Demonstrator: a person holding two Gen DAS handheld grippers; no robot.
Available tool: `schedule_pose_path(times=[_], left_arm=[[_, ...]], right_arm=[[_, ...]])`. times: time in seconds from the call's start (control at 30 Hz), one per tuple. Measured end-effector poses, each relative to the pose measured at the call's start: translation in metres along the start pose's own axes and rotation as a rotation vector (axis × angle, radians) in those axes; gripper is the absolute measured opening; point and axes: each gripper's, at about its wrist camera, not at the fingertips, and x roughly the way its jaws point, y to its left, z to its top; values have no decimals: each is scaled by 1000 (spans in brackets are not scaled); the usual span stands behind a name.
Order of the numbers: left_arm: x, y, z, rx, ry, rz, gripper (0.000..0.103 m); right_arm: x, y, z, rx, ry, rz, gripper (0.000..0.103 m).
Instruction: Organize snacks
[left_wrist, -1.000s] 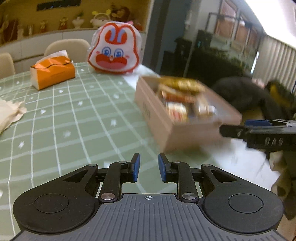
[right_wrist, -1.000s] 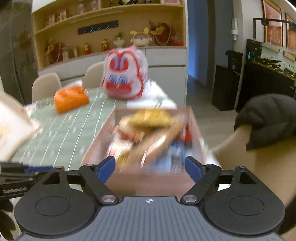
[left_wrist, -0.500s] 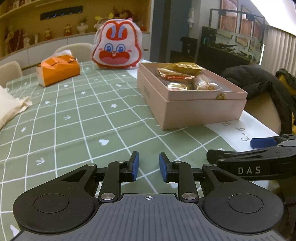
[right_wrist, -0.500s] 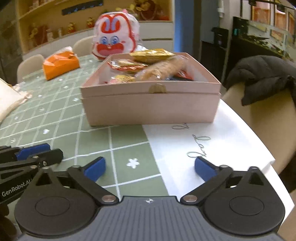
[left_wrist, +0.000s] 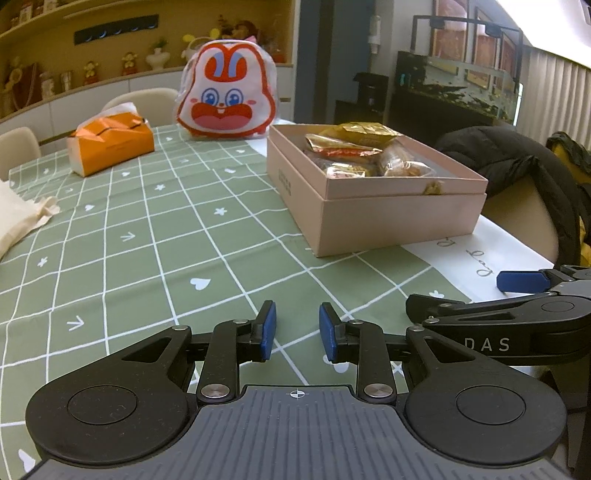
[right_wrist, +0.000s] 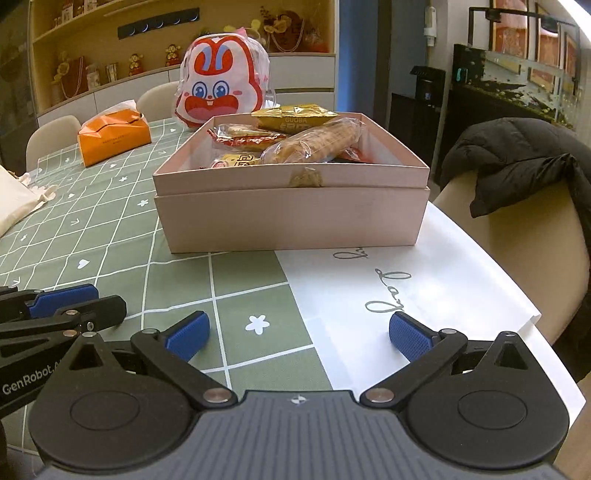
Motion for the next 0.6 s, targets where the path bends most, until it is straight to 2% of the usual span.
schedule_pose_path(times=[0.6], left_arm=[[-1, -1, 0, -1, 1, 2, 30]], right_arm=[[0, 0, 0, 0, 0, 0, 103]])
